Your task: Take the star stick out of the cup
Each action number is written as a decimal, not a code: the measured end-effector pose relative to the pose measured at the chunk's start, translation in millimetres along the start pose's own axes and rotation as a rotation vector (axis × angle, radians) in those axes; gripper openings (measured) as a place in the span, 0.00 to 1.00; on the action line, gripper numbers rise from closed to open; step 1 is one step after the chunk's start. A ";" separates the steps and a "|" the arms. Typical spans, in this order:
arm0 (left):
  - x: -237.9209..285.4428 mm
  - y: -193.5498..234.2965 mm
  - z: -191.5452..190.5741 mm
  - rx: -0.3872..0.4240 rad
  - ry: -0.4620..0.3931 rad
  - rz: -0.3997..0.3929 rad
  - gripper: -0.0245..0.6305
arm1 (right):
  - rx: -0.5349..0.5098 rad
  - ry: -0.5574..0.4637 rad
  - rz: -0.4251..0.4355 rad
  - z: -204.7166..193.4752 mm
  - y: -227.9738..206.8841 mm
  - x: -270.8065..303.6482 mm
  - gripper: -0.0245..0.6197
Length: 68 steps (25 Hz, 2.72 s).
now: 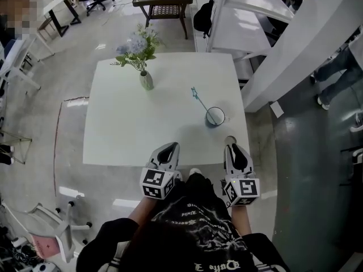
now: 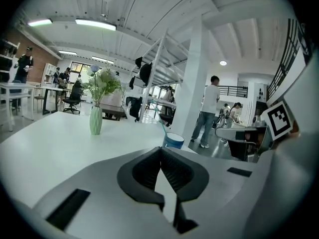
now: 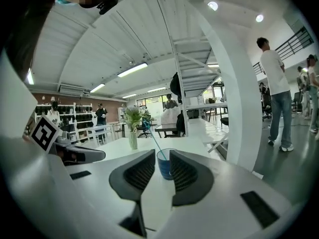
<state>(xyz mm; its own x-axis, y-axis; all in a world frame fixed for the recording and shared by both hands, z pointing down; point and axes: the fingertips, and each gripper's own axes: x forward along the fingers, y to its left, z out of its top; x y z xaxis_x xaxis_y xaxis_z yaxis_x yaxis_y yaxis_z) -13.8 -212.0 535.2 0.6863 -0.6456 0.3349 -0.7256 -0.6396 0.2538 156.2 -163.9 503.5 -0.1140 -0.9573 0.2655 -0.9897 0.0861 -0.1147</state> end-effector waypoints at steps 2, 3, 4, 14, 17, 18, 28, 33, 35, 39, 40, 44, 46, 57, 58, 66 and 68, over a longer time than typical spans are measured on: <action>2.4 5.5 2.6 -0.007 -0.001 0.019 0.07 | -0.008 0.013 0.011 3.9 -0.1 8.0 0.26; 3.3 7.5 5.0 -0.011 -0.004 0.028 0.07 | -0.020 0.018 0.016 6.1 -1.1 11.5 0.27; 4.0 9.0 7.8 -0.013 -0.008 0.036 0.07 | -0.032 0.022 0.022 8.4 -2.6 14.9 0.27; 6.8 15.5 28.0 -0.044 -0.057 0.092 0.07 | -0.088 0.063 0.113 34.1 -16.9 54.5 0.39; 2.6 19.6 25.9 -0.050 -0.056 0.131 0.07 | -0.116 0.073 0.157 41.8 -13.1 71.5 0.42; 0.7 21.7 25.5 -0.054 -0.056 0.145 0.07 | -0.125 0.076 0.171 43.9 -10.9 76.5 0.42; -18.3 44.0 21.4 -0.089 -0.081 0.278 0.07 | -0.200 0.152 0.323 43.0 18.2 122.8 0.45; -24.1 51.8 19.8 -0.103 -0.095 0.329 0.07 | -0.227 0.200 0.372 34.7 27.1 144.5 0.45; -27.1 54.4 20.0 -0.107 -0.098 0.348 0.07 | -0.236 0.215 0.385 32.7 29.2 152.0 0.45; -32.3 59.3 19.5 -0.112 -0.099 0.383 0.07 | -0.262 0.257 0.405 26.8 32.0 167.8 0.45; -33.6 60.5 19.5 -0.113 -0.100 0.391 0.07 | -0.269 0.268 0.408 25.0 32.5 171.4 0.44; -38.6 64.7 18.9 -0.120 -0.107 0.423 0.07 | -0.291 0.307 0.414 17.2 33.3 182.0 0.42; -39.5 66.1 18.7 -0.124 -0.109 0.433 0.07 | -0.304 0.319 0.415 14.8 32.8 184.5 0.40; -40.3 73.3 19.4 -0.131 -0.114 0.444 0.07 | -0.357 0.368 0.395 4.4 31.1 189.9 0.21; -40.7 74.1 19.2 -0.132 -0.115 0.445 0.07 | -0.361 0.368 0.391 4.1 30.7 190.4 0.19; -39.6 78.7 17.6 -0.136 -0.111 0.443 0.07 | -0.389 0.363 0.366 5.0 29.3 193.0 0.06; -39.0 79.6 17.4 -0.135 -0.110 0.442 0.07 | -0.391 0.353 0.360 6.6 28.8 193.2 0.06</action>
<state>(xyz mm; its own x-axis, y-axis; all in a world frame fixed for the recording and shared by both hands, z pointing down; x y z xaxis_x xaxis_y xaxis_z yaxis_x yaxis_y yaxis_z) -97.5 -245.1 526.6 0.3060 -0.8887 0.3415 -0.9444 -0.2380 0.2268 106.3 -348.2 545.2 -0.4010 -0.7068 0.5827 -0.8352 0.5434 0.0844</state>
